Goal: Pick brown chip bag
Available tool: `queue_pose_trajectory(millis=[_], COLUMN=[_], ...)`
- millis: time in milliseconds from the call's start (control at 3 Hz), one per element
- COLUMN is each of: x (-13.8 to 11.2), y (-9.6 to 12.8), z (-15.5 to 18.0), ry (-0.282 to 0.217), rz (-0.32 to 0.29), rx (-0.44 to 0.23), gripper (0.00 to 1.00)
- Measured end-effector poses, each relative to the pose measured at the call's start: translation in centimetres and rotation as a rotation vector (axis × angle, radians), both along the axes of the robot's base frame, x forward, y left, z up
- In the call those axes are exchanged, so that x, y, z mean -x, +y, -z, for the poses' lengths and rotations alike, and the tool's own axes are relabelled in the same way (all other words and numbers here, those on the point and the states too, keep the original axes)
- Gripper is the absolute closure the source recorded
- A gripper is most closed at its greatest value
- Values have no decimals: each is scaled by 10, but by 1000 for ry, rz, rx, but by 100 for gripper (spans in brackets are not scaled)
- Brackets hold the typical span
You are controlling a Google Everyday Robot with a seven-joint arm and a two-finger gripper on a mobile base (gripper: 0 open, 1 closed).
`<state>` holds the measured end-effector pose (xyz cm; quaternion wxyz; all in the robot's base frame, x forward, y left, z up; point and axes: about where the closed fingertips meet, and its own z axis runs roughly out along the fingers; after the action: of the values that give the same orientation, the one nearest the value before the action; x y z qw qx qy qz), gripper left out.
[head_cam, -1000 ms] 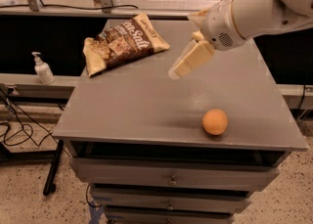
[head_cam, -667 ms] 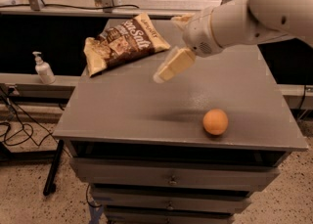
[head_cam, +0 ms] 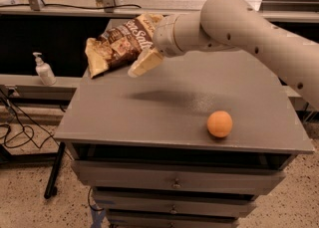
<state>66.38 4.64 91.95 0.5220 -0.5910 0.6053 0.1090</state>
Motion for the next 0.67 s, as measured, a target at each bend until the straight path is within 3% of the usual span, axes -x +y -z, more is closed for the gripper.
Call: queue_pose_trajectory(millis=[333, 667], x=[-37, -70], y=[27, 37], z=[16, 38], ry=[-31, -18], rz=[12, 41], rx=[2, 22], gripper=[0, 0])
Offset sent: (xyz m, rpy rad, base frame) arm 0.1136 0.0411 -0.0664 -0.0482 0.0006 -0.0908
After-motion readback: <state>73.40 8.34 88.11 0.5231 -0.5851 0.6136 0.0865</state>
